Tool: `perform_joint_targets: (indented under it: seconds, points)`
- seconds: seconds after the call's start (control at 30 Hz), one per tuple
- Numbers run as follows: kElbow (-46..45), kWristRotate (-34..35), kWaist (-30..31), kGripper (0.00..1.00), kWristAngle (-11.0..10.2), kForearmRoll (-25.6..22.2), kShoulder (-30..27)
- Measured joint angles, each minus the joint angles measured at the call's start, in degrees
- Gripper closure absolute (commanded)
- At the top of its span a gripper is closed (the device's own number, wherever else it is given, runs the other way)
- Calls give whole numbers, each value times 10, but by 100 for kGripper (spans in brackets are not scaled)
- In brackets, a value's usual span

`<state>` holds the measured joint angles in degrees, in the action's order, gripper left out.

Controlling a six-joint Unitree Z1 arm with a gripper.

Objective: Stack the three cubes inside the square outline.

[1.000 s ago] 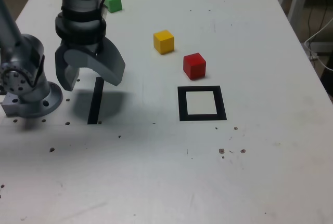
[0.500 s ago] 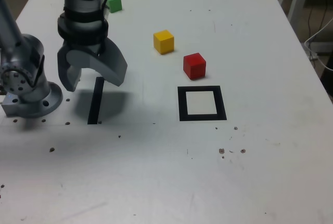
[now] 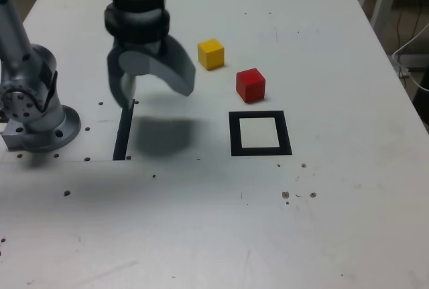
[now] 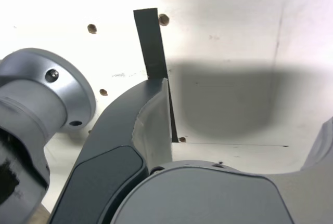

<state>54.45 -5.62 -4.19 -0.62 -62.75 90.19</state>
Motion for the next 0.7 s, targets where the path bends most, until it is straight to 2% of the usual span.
perform_joint_targets:
  seconds: [0.33, 0.7]
  points:
    - [96, 50, 0, 1, -10, -29, 65]
    - [176, 80, -22, 1, -11, -31, 134]
